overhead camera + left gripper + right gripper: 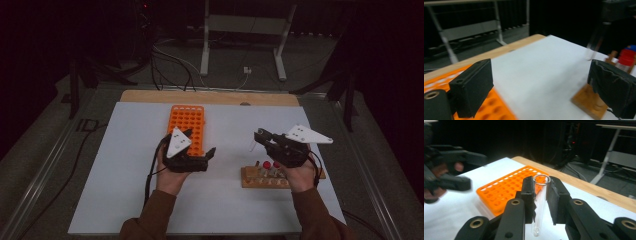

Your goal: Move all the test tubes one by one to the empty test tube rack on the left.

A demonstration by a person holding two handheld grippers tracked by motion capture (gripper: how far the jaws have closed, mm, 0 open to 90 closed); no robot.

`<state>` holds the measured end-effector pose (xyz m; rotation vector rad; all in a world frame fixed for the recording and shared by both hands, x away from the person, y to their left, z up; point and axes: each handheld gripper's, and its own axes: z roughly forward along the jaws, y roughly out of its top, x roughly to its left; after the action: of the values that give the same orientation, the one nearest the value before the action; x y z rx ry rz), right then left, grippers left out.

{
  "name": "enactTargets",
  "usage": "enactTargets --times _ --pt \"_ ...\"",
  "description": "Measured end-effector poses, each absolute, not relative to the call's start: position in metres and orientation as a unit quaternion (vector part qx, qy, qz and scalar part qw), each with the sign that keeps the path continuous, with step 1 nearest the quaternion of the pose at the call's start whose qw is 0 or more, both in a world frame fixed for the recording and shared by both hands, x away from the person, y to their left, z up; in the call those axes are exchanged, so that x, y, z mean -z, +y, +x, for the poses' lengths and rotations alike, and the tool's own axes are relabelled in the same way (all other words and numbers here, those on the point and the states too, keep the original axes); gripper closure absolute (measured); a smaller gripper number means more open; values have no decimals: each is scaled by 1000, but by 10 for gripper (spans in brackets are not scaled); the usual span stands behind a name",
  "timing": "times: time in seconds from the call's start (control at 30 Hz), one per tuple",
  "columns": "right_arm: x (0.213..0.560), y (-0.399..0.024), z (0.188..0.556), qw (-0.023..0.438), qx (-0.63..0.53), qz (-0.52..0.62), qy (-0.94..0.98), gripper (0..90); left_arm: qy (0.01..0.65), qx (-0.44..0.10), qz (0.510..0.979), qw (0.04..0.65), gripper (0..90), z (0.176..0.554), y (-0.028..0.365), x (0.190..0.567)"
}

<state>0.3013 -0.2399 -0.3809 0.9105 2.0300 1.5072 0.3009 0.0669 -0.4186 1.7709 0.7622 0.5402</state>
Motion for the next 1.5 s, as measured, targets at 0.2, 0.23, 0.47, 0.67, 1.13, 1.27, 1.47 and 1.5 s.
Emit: enactTargets --times 0.2,0.23,0.47,0.67,1.13,1.27,1.47,1.5 --pt "385 -216 302 208 -543 317 750 763 299 -207 759 541 104 301 36 422" --pt "385 -213 302 204 -544 316 750 763 294 -202 760 543 141 301 32 423" --pt "389 -198 301 192 -543 306 758 763 262 -192 774 544 424 299 15 423" --pt "391 -194 300 182 -544 304 761 763 253 -177 777 548 643 301 14 422" --pt "394 -198 298 163 -559 295 758 555 248 -174 788 536 761 307 14 425" --pt "392 -207 297 186 -549 302 756 346 257 -180 784 536 762 311 21 424" --pt "398 -226 294 211 -525 338 752 169 262 -194 777 538 759 315 33 425" --pt "400 -230 292 212 -524 341 751 156 265 -196 777 537 759 316 35 426"
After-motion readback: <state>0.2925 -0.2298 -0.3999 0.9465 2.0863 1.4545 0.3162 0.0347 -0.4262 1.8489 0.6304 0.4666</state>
